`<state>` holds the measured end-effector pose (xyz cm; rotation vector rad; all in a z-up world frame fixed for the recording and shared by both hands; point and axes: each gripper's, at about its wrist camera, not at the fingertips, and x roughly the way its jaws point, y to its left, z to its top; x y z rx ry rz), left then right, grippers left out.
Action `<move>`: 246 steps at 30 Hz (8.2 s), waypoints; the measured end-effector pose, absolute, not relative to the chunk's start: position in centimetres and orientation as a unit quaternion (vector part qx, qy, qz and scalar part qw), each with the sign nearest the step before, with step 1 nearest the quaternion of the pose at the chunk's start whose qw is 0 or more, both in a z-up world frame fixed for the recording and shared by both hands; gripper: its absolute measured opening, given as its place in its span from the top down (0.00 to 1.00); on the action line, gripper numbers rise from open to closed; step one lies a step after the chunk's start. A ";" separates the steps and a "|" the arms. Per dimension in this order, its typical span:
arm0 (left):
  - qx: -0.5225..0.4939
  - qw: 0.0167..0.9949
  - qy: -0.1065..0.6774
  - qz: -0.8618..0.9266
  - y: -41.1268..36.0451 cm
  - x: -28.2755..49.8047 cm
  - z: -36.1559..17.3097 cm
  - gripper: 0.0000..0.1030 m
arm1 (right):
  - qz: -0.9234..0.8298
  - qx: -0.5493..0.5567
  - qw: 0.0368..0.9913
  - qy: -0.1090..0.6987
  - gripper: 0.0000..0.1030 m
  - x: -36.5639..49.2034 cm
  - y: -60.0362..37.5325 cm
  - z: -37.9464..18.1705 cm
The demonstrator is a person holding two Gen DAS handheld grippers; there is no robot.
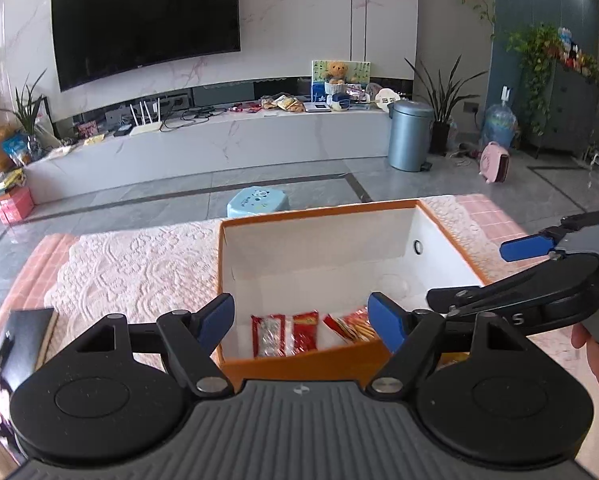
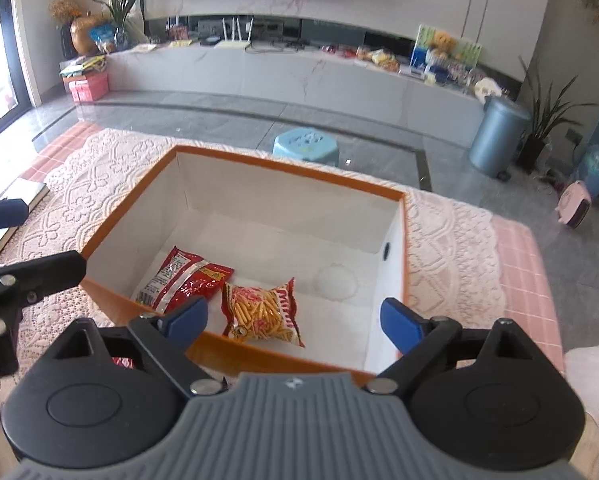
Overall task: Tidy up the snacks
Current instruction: 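Move both tools back down toward the remaining snacks, then grasp the red braised-meat packet with the left tool while the right tool grasps a dark packet, then lift both packets and carry them over the orange box, then open both tools to drop the packets into the box, then move both tools back down toward the remaining snacks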
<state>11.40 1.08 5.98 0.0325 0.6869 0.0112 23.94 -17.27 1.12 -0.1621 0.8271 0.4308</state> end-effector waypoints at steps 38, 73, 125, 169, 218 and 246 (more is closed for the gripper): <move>-0.042 0.883 0.463 -0.059 3.5 3.5 -3.7 0.19 | 0.210 -0.039 0.887 0.409 0.30 5.9 -20.6 -9.2; 0.002 0.869 0.494 -0.015 6.8 9.7 -11.3 0.15 | 0.241 -0.050 0.883 0.400 0.30 15.5 -12.8 -10.7; -0.062 0.929 0.363 -0.030 5.0 6.8 -2.9 0.33 | 0.258 0.059 0.908 0.324 0.73 13.4 -17.9 -5.1; 0.064 0.906 0.414 -0.057 2.0 24.5 -3.9 0.33 | 0.211 -0.108 0.905 0.352 0.95 30.7 -15.8 -5.8; 0.141 0.870 0.472 -0.006 0.7 28.3 -6.0 0.25 | 0.204 -0.129 0.882 0.405 0.43 31.5 -15.4 -8.1; 0.009 0.928 0.371 -0.030 1.5 16.3 3.0 0.25 | 0.189 -0.038 0.925 0.329 0.19 23.1 -19.9 0.1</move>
